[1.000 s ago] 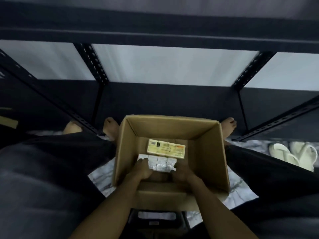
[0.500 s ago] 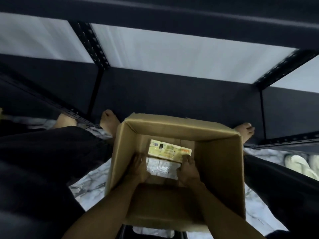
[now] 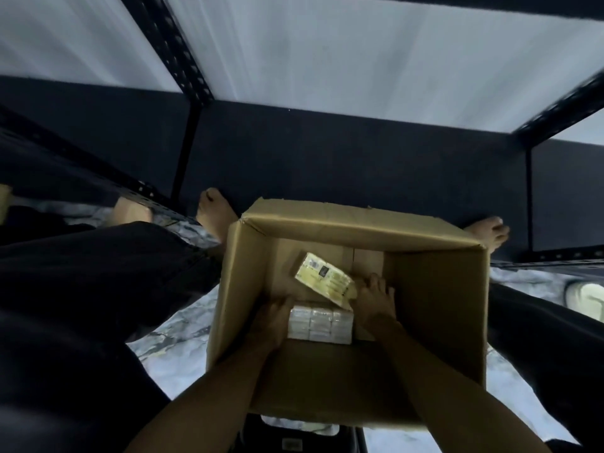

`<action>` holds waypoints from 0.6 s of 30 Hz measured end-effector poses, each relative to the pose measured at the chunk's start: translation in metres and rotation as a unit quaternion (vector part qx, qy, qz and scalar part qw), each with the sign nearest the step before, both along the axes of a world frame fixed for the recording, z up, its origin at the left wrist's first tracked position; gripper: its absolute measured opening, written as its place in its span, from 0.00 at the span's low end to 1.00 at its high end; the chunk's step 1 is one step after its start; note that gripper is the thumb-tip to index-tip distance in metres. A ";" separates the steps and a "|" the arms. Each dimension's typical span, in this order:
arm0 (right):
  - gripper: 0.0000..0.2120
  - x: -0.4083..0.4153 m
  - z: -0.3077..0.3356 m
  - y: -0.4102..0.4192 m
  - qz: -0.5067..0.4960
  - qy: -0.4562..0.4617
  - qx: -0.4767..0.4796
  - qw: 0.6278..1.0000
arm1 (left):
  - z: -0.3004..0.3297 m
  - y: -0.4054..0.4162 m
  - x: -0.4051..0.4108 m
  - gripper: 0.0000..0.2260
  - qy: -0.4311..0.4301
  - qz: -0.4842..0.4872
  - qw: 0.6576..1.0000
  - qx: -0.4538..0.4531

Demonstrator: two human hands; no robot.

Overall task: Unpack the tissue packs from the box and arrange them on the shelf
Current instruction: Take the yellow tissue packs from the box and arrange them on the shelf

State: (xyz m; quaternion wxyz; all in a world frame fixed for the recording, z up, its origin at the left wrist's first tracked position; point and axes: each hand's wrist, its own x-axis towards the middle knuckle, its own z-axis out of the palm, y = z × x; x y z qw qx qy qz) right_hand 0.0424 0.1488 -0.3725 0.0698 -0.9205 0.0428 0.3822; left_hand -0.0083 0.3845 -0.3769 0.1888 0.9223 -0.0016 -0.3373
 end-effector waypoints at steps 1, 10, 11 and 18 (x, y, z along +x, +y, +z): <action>0.28 -0.004 -0.002 -0.003 -0.021 -0.002 0.008 1.000 | -0.001 -0.001 0.001 0.24 0.003 0.001 1.000 0.018; 0.28 -0.022 -0.009 -0.046 -0.278 0.027 0.107 0.954 | 0.007 -0.004 0.039 0.08 0.081 0.082 0.992 0.042; 0.29 -0.025 -0.008 -0.049 -0.285 0.029 0.103 0.953 | 0.002 -0.002 0.044 0.07 0.075 0.115 0.990 0.032; 0.32 -0.035 -0.002 -0.045 -0.305 0.041 0.121 0.944 | 0.005 -0.013 0.049 0.23 0.044 -0.041 0.994 0.089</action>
